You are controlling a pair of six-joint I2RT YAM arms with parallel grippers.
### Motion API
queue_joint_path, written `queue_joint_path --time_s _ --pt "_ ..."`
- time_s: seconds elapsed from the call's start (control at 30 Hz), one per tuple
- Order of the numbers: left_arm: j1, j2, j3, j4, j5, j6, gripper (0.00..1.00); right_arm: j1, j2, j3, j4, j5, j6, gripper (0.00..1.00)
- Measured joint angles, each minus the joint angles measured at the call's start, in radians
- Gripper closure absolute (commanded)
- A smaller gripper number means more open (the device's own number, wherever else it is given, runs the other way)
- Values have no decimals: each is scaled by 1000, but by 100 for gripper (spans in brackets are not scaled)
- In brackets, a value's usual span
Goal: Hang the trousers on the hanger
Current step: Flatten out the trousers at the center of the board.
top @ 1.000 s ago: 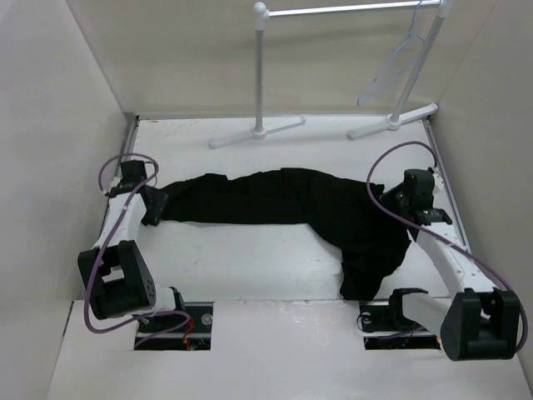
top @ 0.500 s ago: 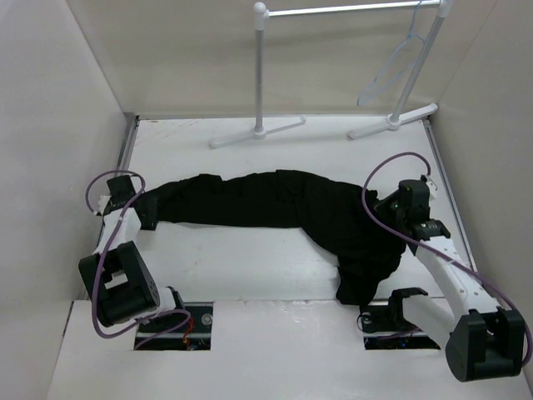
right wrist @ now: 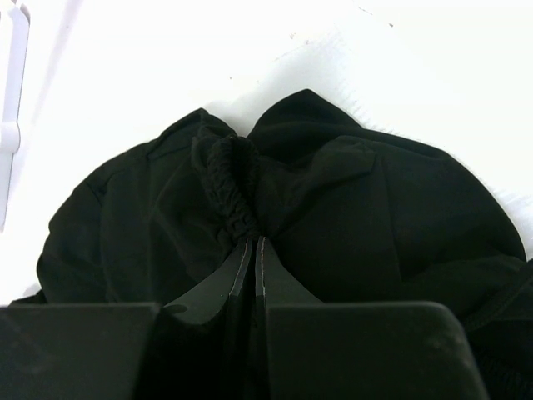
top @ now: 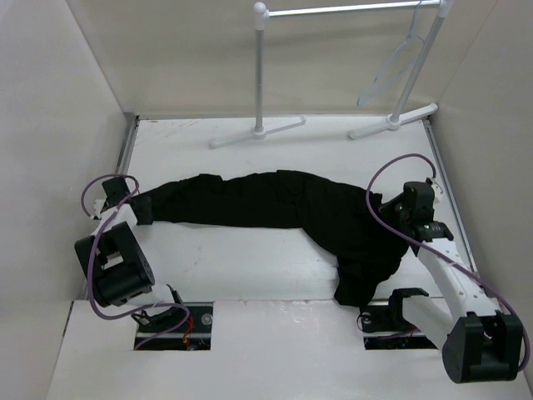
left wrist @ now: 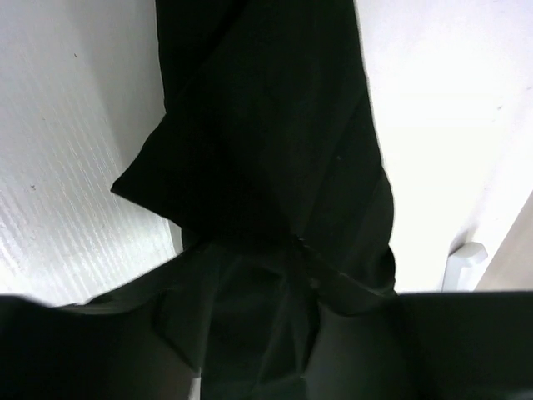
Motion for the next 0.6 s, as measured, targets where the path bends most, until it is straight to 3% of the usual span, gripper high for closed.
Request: queue_joint_path --time_s 0.13,0.33,0.6 --pt "0 13 1 6 2 -13 87 0 -2 0 -2 0 -2 92" --pt "-3 4 48 -3 -1 -23 94 -14 -5 -3 -3 0 -3 93" --pt "-27 10 217 -48 -42 -23 100 -40 31 5 -5 -1 -3 93"
